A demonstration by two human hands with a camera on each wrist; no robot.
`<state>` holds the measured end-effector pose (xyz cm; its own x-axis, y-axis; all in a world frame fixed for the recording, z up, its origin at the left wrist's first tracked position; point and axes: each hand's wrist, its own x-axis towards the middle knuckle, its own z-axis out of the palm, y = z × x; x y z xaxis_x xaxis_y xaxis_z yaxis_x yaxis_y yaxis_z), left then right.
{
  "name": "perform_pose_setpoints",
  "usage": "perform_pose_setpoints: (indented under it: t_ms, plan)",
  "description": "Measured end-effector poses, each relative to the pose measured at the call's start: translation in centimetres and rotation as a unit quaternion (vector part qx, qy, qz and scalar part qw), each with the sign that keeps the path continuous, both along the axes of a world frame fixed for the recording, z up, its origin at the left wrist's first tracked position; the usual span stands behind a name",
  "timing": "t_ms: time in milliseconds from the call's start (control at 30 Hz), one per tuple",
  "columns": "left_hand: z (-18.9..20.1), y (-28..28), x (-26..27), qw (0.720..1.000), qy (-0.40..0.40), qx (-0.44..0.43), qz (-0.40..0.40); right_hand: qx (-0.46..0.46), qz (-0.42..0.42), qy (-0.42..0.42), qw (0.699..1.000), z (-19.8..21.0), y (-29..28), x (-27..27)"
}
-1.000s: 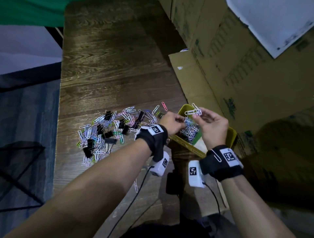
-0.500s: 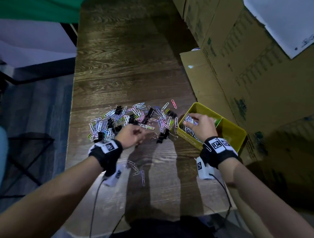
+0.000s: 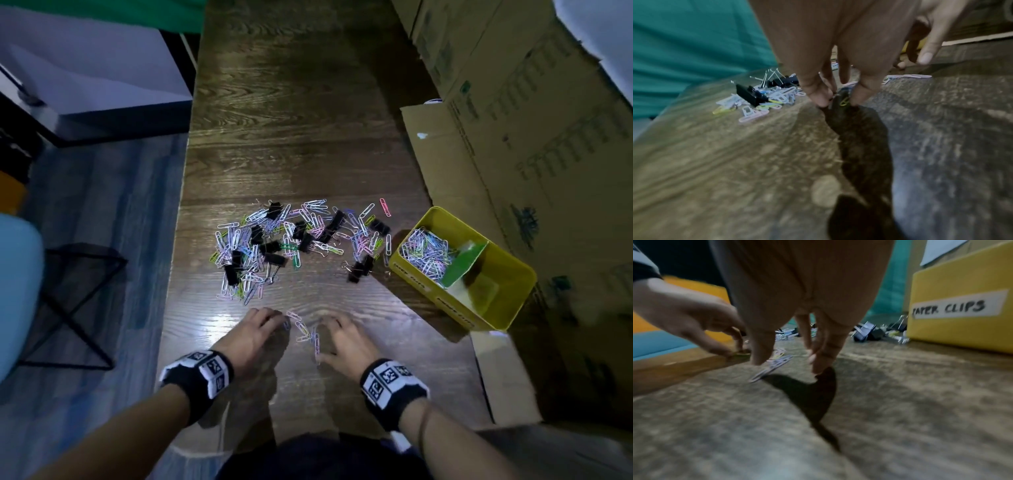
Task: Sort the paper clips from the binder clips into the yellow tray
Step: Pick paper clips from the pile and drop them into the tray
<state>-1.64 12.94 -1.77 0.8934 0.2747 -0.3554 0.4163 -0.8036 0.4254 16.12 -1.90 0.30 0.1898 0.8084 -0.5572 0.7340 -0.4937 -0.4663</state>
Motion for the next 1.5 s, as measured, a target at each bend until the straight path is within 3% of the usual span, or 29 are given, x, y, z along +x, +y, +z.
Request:
perform_pose_setpoints:
  t_ms: [67, 233, 400, 533, 700, 867, 933, 1033, 1100, 1167, 1267, 1367, 1500]
  plan:
    - [-0.4, -0.7, 0.6, 0.999, -0.014, -0.023, 0.03, -0.028, -0.077, -0.014, 0.997, -0.5, 0.6, -1.8]
    - [0.8, -1.0, 3.3, 0.995, -0.013, -0.074, 0.059, 0.008, -0.074, -0.083, 0.994, -2.2, 1.7, -5.3]
    - [-0.7, 0.6, 3.6, 0.998, 0.003, -0.033, -0.053, 0.038, -0.061, -0.036, 0.997, -2.5, 1.7, -4.2]
    - [0.0, 0.5, 3.5, 0.992, 0.019, 0.015, -0.125, 0.004, -0.079, -0.021, 0.997, -2.8, 1.7, -3.6]
    - [0.0, 0.0, 2.6, 0.992, 0.054, 0.062, -0.097, -0.004, -0.071, -0.109, 0.991, -2.4, 1.1, -3.6]
    - [-0.1, -0.8, 2.9, 0.988, 0.113, 0.094, -0.039, -0.023, -0.068, -0.133, 0.989, -2.2, 0.8, -4.1]
    - [-0.1, -0.9, 3.2, 0.984, 0.115, 0.124, -0.057, -0.012, -0.073, -0.128, 0.989, -2.2, 0.9, -4.3]
    - [0.7, -1.2, 2.8, 0.968, 0.104, 0.178, -0.147, 0.004, -0.078, -0.126, 0.989, -1.9, 1.2, -4.2]
    - [1.1, -1.2, 2.4, 0.967, 0.097, 0.182, -0.151, 0.018, -0.072, -0.12, 0.99, -1.8, 1.2, -4.0]
    - [1.0, -1.3, 2.0, 0.978, 0.082, 0.142, -0.127, 0.032, -0.075, -0.103, 0.991, -1.7, 0.9, -4.0]
    - [0.7, -1.4, 2.1, 0.993, 0.081, 0.085, -0.024, 0.065, -0.141, -0.048, 0.987, -1.8, 0.5, -3.8]
    - [0.4, -1.8, 2.2, 0.993, 0.089, 0.073, 0.03, 0.101, -0.216, 0.008, 0.971, -1.7, 0.2, -3.6]
    - [0.8, -2.7, 2.4, 0.992, 0.067, 0.099, 0.045, 0.132, -0.216, 0.028, 0.967, -1.6, 0.3, -3.3]
